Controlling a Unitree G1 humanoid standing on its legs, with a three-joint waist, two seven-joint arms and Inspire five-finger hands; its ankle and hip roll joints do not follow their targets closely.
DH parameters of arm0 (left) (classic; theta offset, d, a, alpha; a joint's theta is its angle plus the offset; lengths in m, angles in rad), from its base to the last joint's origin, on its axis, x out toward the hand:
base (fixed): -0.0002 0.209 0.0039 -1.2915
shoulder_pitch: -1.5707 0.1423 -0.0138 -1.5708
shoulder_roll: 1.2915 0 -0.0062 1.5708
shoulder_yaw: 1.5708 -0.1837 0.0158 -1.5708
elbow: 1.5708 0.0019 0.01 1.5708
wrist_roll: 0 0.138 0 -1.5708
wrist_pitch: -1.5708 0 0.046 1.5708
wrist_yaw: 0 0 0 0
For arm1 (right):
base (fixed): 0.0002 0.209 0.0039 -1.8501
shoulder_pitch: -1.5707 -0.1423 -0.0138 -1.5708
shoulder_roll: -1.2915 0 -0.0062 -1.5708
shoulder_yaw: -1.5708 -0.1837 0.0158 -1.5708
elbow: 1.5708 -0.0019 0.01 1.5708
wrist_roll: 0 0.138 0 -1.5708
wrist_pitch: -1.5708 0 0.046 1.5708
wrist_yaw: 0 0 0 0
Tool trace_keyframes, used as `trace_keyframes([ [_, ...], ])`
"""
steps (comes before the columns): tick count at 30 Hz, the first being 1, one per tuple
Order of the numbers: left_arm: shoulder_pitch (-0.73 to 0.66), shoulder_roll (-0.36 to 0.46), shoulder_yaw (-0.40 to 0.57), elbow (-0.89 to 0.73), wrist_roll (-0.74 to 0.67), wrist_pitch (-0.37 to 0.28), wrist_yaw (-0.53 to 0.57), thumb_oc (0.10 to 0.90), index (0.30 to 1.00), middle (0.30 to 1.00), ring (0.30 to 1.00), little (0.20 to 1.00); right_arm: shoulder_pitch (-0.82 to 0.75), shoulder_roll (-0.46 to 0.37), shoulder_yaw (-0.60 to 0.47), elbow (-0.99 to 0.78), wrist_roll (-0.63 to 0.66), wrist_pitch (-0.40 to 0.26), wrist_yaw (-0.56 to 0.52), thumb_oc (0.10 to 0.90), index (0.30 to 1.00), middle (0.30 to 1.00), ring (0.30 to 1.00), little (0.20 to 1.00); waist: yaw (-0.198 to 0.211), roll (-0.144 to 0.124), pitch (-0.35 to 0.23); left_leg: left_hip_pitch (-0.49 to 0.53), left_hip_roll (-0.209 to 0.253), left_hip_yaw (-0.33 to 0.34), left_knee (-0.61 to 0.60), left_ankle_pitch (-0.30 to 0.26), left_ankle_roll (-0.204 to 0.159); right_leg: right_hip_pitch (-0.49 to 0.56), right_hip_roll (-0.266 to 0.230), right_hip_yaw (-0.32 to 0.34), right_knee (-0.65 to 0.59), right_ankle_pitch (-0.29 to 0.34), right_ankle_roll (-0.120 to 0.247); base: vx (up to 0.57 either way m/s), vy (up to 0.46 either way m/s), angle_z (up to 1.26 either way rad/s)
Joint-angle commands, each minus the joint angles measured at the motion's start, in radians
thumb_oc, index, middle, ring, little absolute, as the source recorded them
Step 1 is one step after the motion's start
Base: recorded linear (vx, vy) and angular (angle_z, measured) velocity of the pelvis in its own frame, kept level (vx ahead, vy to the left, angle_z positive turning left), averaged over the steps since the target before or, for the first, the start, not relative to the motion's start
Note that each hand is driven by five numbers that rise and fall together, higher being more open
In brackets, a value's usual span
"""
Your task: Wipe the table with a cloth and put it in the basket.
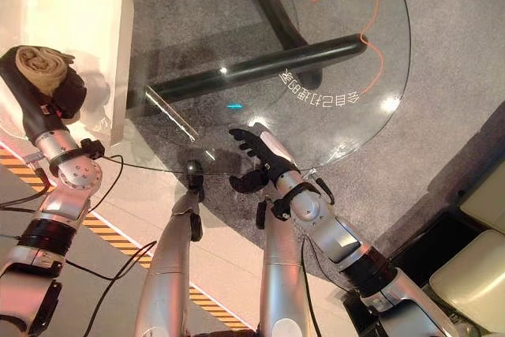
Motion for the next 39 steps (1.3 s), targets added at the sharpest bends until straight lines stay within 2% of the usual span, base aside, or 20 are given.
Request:
trace_keyframes([
  [1,-0.051,0.137,0.070,-0.041,0.071,-0.032,0.074,0.100,0.300,0.300,0.300,0.200,0.018,0.018,0.040,-0.062,0.028,-0.013,0.016,0.800,0.900,0.900,0.900,0.900,0.002,-0.001,-0.026,-0.046,-0.063,0.104,0.035,-0.015,0.063,0.013,0.069,0.032,-0.099,0.039,0.013,0.00,0.000,0.00],
  [3,-0.075,0.136,0.049,-0.009,0.093,0.017,0.026,0.100,0.300,0.300,0.300,0.200,0.007,0.019,0.038,-0.053,0.032,-0.013,0.017,0.800,0.900,0.900,0.900,0.900,0.000,-0.001,-0.026,-0.059,-0.062,0.105,0.036,-0.012,0.063,-0.002,0.073,0.027,-0.087,0.035,0.012,0.00,0.000,0.00],
  [4,-0.076,0.136,0.048,-0.009,0.093,0.017,0.026,0.100,0.300,0.300,0.300,0.200,0.007,0.019,0.037,-0.053,0.032,-0.013,0.017,0.800,0.900,0.900,0.900,0.900,0.001,0.000,-0.026,-0.060,-0.062,0.105,0.037,-0.012,0.063,-0.003,0.073,0.027,-0.087,0.034,0.012,-0.03,0.005,-0.01],
  [5,-0.088,0.140,0.034,0.010,0.113,0.051,0.010,0.100,0.300,0.300,0.300,0.200,0.002,0.014,0.031,-0.054,0.036,-0.010,0.019,0.800,0.900,0.900,0.900,0.900,-0.001,-0.002,-0.026,-0.069,-0.061,0.106,0.036,-0.008,0.062,-0.010,0.075,0.024,-0.085,0.034,0.010,0.00,0.000,0.00],
  [7,-0.097,0.149,0.022,0.031,0.100,0.077,0.002,0.100,0.300,0.300,0.300,0.200,-0.001,0.004,0.028,-0.056,0.042,-0.008,0.017,0.800,0.900,0.900,0.900,0.900,-0.003,-0.003,-0.026,-0.078,-0.059,0.105,0.033,-0.002,0.060,-0.020,0.078,0.022,-0.084,0.034,0.009,-0.02,0.001,-0.01],
  [11,-0.122,0.152,0.000,0.089,0.056,0.083,0.017,0.100,0.300,0.300,0.300,0.200,-0.012,-0.007,0.031,-0.042,0.055,-0.027,0.002,0.800,0.900,0.900,0.900,0.900,-0.008,-0.007,-0.026,-0.102,-0.056,0.098,0.033,0.002,0.058,-0.046,0.086,0.021,-0.074,0.032,0.007,0.00,0.000,0.00],
  [18,-0.135,0.147,-0.016,0.121,0.060,0.106,0.009,0.100,0.300,0.300,0.300,0.200,-0.019,-0.011,0.033,-0.026,0.073,-0.049,-0.031,0.800,0.900,0.900,0.900,0.900,-0.012,-0.014,-0.026,-0.124,-0.053,0.100,0.032,0.009,0.055,-0.065,0.098,0.015,-0.066,0.028,0.002,-0.02,0.003,0.00],
  [19,-0.124,0.144,-0.023,0.129,0.055,0.105,0.004,0.138,0.333,0.333,0.333,0.238,-0.007,-0.008,0.038,-0.018,0.077,-0.053,-0.035,0.800,0.900,0.900,0.900,0.900,-0.009,-0.013,-0.026,-0.093,-0.050,0.089,0.038,-0.021,0.049,-0.036,0.105,0.015,-0.054,-0.003,0.007,0.03,0.003,-0.01],
  [20,-0.126,0.145,-0.026,0.137,0.052,0.103,-0.004,0.193,0.380,0.380,0.380,0.293,-0.005,-0.007,0.036,-0.012,0.075,-0.058,-0.037,0.800,0.900,0.900,0.900,0.900,-0.010,-0.015,-0.026,-0.097,-0.050,0.089,0.038,-0.020,0.048,-0.038,0.106,0.014,-0.053,-0.004,0.006,0.00,0.000,0.00],
  [21,-0.139,0.147,-0.024,0.136,0.053,0.103,-0.005,0.171,0.361,0.361,0.361,0.271,-0.015,-0.008,0.028,-0.012,0.069,-0.060,-0.036,0.800,0.900,0.900,0.900,0.900,-0.014,-0.017,-0.026,-0.128,-0.052,0.099,0.032,0.010,0.053,-0.067,0.101,0.013,-0.063,0.025,0.002,-0.07,-0.018,-0.04],
  [22,-0.142,0.148,-0.025,0.135,0.051,0.105,-0.009,0.169,0.359,0.359,0.359,0.269,-0.014,-0.008,0.026,-0.014,0.066,-0.060,-0.036,0.800,0.900,0.900,0.900,0.900,-0.015,-0.018,-0.026,-0.130,-0.053,0.099,0.031,0.012,0.053,-0.069,0.100,0.012,-0.064,0.026,0.002,-0.07,-0.018,-0.06],
  [23,-0.144,0.146,-0.027,0.134,0.047,0.108,-0.011,0.193,0.380,0.380,0.380,0.293,-0.012,-0.009,0.023,-0.018,0.065,-0.060,-0.035,0.800,0.900,0.900,0.900,0.900,-0.016,-0.018,-0.026,-0.131,-0.053,0.099,0.031,0.012,0.053,-0.069,0.100,0.012,-0.065,0.026,0.001,-0.02,-0.012,-0.04],
  [24,-0.146,0.144,-0.029,0.134,0.042,0.114,-0.015,0.289,0.462,0.462,0.462,0.389,-0.010,-0.010,0.020,-0.021,0.064,-0.061,-0.036,0.800,0.900,0.900,0.900,0.900,-0.016,-0.019,-0.026,-0.131,-0.054,0.099,0.029,0.013,0.053,-0.069,0.100,0.012,-0.067,0.027,0.001,0.00,0.000,0.00],
  [25,-0.148,0.144,-0.031,0.135,0.032,0.118,-0.018,0.512,0.653,0.653,0.653,0.612,-0.011,-0.011,0.018,-0.023,0.066,-0.063,-0.039,0.800,0.900,0.900,0.900,0.900,-0.016,-0.021,-0.026,-0.129,-0.054,0.098,0.026,0.015,0.053,-0.067,0.101,0.011,-0.069,0.028,0.001,0.00,0.000,0.00],
  [26,-0.149,0.142,-0.031,0.136,0.030,0.120,-0.018,0.800,0.900,0.900,0.900,0.900,-0.011,-0.010,0.018,-0.023,0.066,-0.064,-0.040,0.800,0.900,0.900,0.900,0.900,-0.016,-0.021,-0.026,-0.128,-0.055,0.097,0.025,0.016,0.054,-0.066,0.102,0.010,-0.070,0.029,0.001,0.00,0.000,0.00],
  [39,-0.136,0.137,0.002,0.148,-0.014,0.086,0.011,0.800,0.900,0.900,0.900,0.900,-0.008,0.001,0.002,-0.025,0.049,-0.069,-0.040,0.800,0.900,0.900,0.900,0.900,-0.014,-0.023,-0.026,-0.098,-0.057,0.095,0.017,0.015,0.051,-0.035,0.098,0.005,-0.079,0.025,0.001,0.00,0.000,0.00],
])
